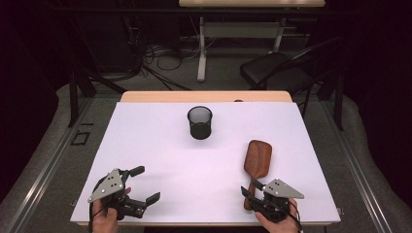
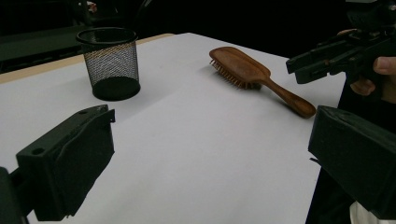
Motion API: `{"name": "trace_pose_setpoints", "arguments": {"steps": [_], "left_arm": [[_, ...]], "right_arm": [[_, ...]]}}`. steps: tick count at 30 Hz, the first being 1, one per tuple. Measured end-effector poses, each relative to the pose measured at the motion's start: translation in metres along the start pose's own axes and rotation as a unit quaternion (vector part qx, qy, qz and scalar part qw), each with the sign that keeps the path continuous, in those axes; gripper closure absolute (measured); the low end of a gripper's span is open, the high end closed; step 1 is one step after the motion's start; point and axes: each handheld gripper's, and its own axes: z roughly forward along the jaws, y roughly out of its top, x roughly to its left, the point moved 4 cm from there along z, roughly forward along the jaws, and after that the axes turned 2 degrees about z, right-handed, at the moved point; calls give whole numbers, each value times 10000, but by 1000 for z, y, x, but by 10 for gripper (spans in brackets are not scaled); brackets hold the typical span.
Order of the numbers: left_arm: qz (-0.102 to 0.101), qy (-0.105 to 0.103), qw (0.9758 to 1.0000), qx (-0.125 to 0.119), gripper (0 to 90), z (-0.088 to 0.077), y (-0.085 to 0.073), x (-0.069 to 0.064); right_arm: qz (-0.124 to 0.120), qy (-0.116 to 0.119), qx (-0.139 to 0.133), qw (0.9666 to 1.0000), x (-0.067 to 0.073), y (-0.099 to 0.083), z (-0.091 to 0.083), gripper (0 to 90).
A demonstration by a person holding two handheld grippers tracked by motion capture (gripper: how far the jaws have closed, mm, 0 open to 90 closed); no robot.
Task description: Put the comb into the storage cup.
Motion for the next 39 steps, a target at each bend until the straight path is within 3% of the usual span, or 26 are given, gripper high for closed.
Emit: {"name": "trace_pose_setpoints", "arguments": {"steps": [5,17,28,39], "left_arm": [[-6,-16,10000,-8,3,0,0,0],[-31,-35,10000,-14,3,-1,-1,1],[-22,-48,10000,25,2,0,-1,1],[-16,-33,10000,20,3,0,-2,2]], "right_arm": [[-2,47,54,10000,4,0,5,556],[-69,241,591,9979,12,-7,21,714],[211,187,984,9947,0,-16,25,862],[310,121,1145,9929,-6,-18,23,894]]}}
